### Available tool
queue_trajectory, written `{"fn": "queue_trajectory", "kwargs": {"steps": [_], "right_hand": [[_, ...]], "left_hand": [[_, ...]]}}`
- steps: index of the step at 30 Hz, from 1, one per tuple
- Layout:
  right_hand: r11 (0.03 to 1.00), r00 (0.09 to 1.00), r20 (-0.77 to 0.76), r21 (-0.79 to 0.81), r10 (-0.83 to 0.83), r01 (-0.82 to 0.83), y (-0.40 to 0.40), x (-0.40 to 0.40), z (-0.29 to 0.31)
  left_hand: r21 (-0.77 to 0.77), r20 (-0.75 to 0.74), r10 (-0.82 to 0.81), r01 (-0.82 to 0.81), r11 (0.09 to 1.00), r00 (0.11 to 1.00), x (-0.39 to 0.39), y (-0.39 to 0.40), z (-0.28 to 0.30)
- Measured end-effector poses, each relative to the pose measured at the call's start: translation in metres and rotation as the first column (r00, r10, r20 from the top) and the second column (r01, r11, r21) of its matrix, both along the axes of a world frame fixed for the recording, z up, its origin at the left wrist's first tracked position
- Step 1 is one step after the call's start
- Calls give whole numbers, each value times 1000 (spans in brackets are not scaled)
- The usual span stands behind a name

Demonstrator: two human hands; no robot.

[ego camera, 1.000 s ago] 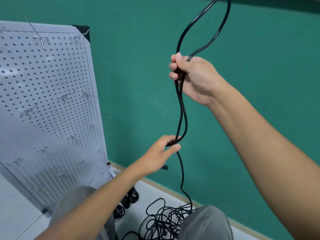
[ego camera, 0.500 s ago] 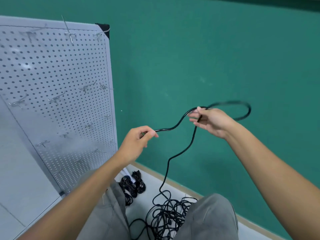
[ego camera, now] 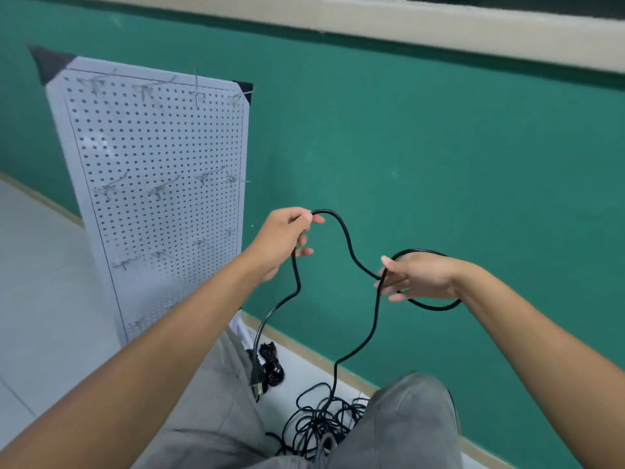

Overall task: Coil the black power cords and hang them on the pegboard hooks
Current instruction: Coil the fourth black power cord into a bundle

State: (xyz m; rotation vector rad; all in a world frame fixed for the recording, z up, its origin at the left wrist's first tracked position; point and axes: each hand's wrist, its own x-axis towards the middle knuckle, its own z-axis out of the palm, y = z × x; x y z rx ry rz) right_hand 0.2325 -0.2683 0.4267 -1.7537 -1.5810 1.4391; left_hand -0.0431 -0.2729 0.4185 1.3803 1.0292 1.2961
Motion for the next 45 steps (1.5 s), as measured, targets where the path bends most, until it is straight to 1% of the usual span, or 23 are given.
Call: {"fn": "queue_trajectory", "kwargs": {"steps": [2,4,5,6,7,9,10,12,14,16,19,21,22,24,27,28,30,32,33,36,39,42,45], "right_hand": [[995,988,-121,22,-94,98,4,0,3],[959,930,-264,50,-255,277,12,2,1],[926,899,-279,75,-336,369,16,3,-3],[895,885,-241,112,-397,432,20,4,-8],[877,887,-161,156,-432,455,22,5,-13],[868,895,11,247,-447,430,23,6,-21],[865,895,62,297,-441,406,23,6,-22],[861,921,89,397,-380,318,21,1,-21],[841,965,92,515,-245,164,17,-7,-19],[790,989,106,613,-104,17,11,-20,-16],[746,987,152,652,46,-135,4,-39,-13],[715,976,201,670,84,-199,1,-51,-16],[701,978,198,687,73,-191,0,-56,-17],[665,987,162,738,-11,-114,-3,-62,-18],[613,993,54,790,-101,19,-7,-67,-13],[609,994,15,791,-108,54,-8,-68,-10],[619,992,-56,776,-116,116,-9,-67,-2],[621,987,-95,769,-129,155,-10,-66,4],[620,986,-100,767,-136,164,-11,-66,6],[645,983,-110,743,-145,178,-10,-64,4],[675,977,-144,707,-157,213,-8,-62,-4],[689,968,-172,679,-186,253,-6,-60,-11],[688,966,-118,682,-230,247,-1,-57,-22]], "left_hand": [[-41,16,56,-55,998,998,2,9,4],[-66,31,91,-88,994,995,4,17,5],[-68,33,94,-92,993,995,5,20,4],[-64,32,88,-86,994,996,6,22,3],[-56,26,76,-74,996,997,7,23,2],[-38,-7,47,-47,998,999,10,24,-1],[-31,-26,31,-32,999,999,12,25,-3],[-28,-59,-8,6,1000,998,16,27,-8],[-34,-81,-51,49,998,995,19,28,-14],[-39,-101,-87,84,996,991,22,27,-20],[-29,-92,-138,136,990,986,23,22,-25],[-19,-64,-190,189,982,980,21,17,-25],[-18,-46,-215,215,977,976,19,14,-23],[-27,-8,-247,246,969,969,17,7,-20],[-32,31,-245,246,969,969,13,0,-19],[-32,8,-236,236,971,972,12,-2,-22],[-50,-117,-216,212,976,969,8,-7,-33],[-85,-242,-239,225,971,940,5,-13,-50],[-101,-276,-259,240,966,926,4,-16,-60],[-90,-314,-247,230,969,917,3,-22,-86],[-27,-366,-192,196,980,910,1,-22,-107],[6,-460,-109,126,992,881,-3,-21,-121],[31,-401,-101,124,992,911,-8,-24,-122]]}}
